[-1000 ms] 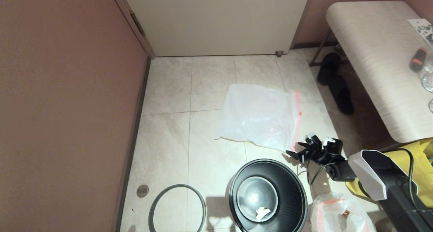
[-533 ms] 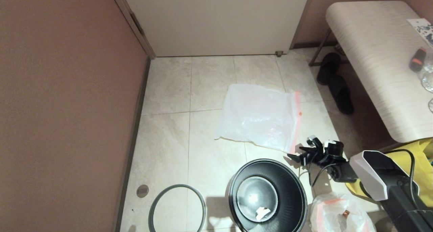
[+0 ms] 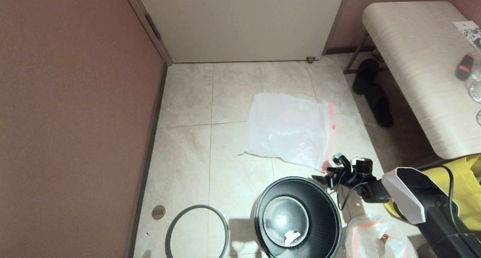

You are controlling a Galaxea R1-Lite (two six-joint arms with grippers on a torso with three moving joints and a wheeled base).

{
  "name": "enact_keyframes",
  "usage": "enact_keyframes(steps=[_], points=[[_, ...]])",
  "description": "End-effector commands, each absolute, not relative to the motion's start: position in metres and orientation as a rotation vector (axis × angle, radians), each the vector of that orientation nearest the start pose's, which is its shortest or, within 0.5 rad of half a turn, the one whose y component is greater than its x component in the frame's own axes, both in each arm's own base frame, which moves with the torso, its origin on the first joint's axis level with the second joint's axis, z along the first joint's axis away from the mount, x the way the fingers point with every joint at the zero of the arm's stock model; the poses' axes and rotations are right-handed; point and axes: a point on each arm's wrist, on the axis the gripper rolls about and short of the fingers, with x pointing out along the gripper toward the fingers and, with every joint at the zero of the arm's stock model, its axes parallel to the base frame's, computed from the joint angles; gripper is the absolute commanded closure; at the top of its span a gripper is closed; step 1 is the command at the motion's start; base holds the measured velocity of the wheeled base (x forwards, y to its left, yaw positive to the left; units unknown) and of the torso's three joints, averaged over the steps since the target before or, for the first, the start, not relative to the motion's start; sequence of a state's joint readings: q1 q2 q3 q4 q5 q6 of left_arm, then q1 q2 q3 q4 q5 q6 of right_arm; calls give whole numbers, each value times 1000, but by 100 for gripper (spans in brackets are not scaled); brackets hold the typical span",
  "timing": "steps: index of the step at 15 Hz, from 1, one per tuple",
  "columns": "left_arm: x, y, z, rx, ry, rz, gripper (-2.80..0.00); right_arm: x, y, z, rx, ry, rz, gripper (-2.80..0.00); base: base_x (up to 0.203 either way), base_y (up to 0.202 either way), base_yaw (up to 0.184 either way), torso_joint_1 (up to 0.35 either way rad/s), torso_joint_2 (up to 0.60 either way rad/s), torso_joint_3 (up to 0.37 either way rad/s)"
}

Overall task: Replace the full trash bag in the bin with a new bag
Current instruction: Pick up a new trash bag

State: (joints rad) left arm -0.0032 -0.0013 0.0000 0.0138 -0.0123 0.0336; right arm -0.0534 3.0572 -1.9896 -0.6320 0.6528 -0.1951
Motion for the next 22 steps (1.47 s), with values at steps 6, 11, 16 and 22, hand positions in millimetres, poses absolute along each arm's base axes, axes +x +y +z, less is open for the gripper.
enact_keyframes(steps=[6,11,16,22], points=[[-23,0,74,34,14,-16,0,535,1,-138,-10,386,690,-280,0,0,0,0,0,0],[-23,0,74,34,14,-16,0,536,6,-137,2,380,713,-280,0,0,0,0,0,0],[-23,0,74,34,14,-16,0,536,14,-135,-1,377,728,-280,0,0,0,0,0,0],[-23,0,74,34,14,-16,0,536,27,-134,-8,372,753,-280,0,0,0,0,0,0]])
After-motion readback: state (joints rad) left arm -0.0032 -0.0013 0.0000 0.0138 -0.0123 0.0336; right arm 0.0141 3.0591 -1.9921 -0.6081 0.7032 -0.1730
